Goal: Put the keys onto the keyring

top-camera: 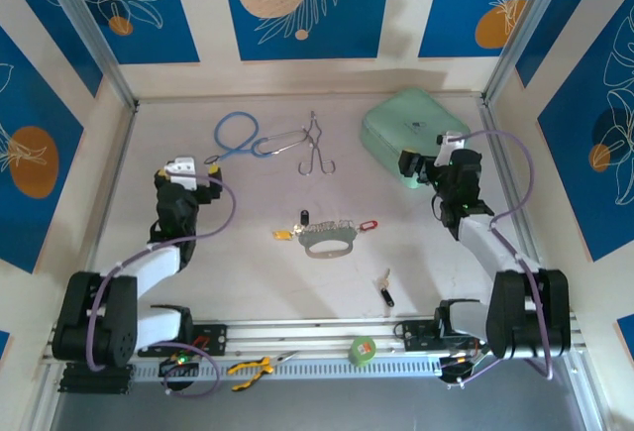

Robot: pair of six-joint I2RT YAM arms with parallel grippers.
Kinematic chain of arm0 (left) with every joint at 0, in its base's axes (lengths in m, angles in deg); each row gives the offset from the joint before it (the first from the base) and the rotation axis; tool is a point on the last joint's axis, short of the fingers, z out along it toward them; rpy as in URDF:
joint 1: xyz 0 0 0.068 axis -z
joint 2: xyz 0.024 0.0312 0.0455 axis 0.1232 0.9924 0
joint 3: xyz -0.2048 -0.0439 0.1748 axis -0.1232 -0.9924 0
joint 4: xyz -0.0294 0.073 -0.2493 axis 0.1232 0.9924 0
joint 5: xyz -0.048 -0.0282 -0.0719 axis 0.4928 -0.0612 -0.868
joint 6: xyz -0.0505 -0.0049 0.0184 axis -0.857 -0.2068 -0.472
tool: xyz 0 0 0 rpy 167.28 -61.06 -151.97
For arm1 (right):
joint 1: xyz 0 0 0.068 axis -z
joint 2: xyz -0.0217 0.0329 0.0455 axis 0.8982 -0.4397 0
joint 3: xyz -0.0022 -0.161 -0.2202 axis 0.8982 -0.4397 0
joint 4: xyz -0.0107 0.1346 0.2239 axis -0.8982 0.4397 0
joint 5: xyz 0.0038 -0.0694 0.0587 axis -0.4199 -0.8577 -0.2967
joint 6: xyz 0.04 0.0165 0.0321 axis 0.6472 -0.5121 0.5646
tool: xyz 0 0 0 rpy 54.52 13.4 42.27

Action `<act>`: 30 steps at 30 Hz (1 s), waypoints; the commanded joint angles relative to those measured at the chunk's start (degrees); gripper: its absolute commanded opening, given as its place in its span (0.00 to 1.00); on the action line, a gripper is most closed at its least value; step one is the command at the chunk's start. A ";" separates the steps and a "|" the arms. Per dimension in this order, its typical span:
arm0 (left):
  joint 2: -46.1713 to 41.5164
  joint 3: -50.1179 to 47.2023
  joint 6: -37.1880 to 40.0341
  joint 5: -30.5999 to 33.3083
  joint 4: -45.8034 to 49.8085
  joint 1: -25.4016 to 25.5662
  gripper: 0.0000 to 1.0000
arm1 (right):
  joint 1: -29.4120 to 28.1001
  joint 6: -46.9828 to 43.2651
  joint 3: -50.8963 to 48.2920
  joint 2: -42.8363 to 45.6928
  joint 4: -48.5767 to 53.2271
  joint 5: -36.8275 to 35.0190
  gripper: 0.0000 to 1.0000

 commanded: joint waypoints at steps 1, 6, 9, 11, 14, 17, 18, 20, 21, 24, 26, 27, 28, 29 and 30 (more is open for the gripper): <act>-3.40 5.40 -3.57 -6.59 11.49 -0.53 1.00 | -0.63 7.39 -0.49 4.45 12.78 -1.93 0.99; -5.90 11.67 -11.55 -20.78 20.22 -0.23 1.00 | -1.20 16.04 1.36 10.09 28.30 4.84 0.99; -6.34 14.87 -13.13 -27.23 25.31 2.13 1.00 | -5.43 18.46 2.98 10.61 36.48 8.55 0.93; -6.52 15.87 -12.76 -27.08 28.72 5.10 1.00 | -10.89 19.20 3.71 10.76 40.04 7.04 0.93; -6.46 14.60 -13.39 -23.81 30.17 10.27 1.00 | -18.66 19.77 4.71 9.41 42.14 4.84 0.93; -4.82 12.99 -14.51 -17.80 30.12 17.12 0.99 | -23.65 18.90 7.94 5.31 44.41 3.24 0.89; -3.97 12.72 -15.31 -16.51 29.78 19.16 0.99 | -24.59 18.02 9.12 3.64 45.22 3.00 0.86; -1.43 12.91 -17.07 -15.05 29.86 23.05 0.97 | -26.25 16.03 12.22 -0.63 46.82 3.03 0.72; -0.44 13.25 -18.05 -13.96 30.40 24.61 0.96 | -26.82 15.18 13.47 -2.47 47.52 3.42 0.67; 1.87 14.04 -21.64 -10.78 31.57 28.44 0.96 | -28.50 13.23 17.60 -8.35 49.24 3.96 0.54; 2.85 13.82 -25.05 -9.00 31.50 30.23 0.95 | -29.18 12.16 20.09 -12.32 49.74 4.31 0.47; 3.20 13.70 -26.25 -8.73 31.40 30.80 0.94 | -29.41 11.88 21.14 -13.94 50.03 4.49 0.44; 3.55 13.60 -27.90 -7.93 31.64 31.45 0.93 | -29.72 11.53 22.60 -15.81 50.39 4.75 0.43; 3.91 13.43 -29.50 -7.32 31.88 31.92 0.92 | -29.97 11.15 24.02 -17.83 50.67 4.87 0.41; 4.06 13.18 -30.81 -7.00 32.00 32.22 0.92 | -30.37 10.88 25.40 -19.40 51.01 4.63 0.41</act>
